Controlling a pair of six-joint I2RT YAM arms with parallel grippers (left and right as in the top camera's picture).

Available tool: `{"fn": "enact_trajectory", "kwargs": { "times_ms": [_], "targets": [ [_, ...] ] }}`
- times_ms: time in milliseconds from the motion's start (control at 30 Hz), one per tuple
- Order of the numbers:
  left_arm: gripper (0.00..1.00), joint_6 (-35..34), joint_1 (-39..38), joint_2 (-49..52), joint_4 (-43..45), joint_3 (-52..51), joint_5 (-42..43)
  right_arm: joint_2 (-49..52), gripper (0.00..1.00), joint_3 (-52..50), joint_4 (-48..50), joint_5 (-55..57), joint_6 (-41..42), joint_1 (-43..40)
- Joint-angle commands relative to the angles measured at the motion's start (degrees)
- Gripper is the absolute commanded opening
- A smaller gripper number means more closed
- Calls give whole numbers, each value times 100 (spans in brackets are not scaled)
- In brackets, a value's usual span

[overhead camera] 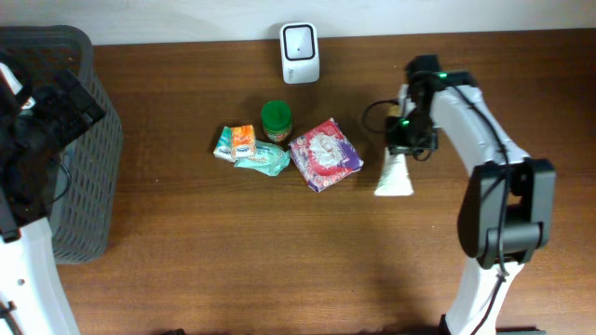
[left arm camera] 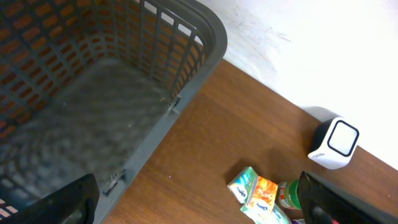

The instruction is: Scan the item barcode

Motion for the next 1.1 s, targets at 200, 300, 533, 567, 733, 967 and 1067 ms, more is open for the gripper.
{"fn": "enact_trajectory", "kwargs": {
  "times_ms": [200,300,533,567,733,967,1067],
  "targets": [
    [99,-33,37,4,9,4,-83,-17,39,107,-20,1338,203,660],
    [99,-33,37,4,9,4,-83,-24,39,323,-111,1473,203,841],
    [99,-33,37,4,9,4,-83,-13,86,-92,160,2802,208,1176],
    [99,-33,37,4,9,4,-83,-13,89,-328,411,2903,203,1169],
    [99,-33,37,4,9,4,-83,-13,84,-1119,1158,3071,173,1169],
    [99,-33,37,4,9,4,-83,-13,35,-1399,1534,3235,166,1117],
    [99,-33,37,4,9,4,-83,-31,19,-1211,1303,2483,166,1025]
  ]
}}
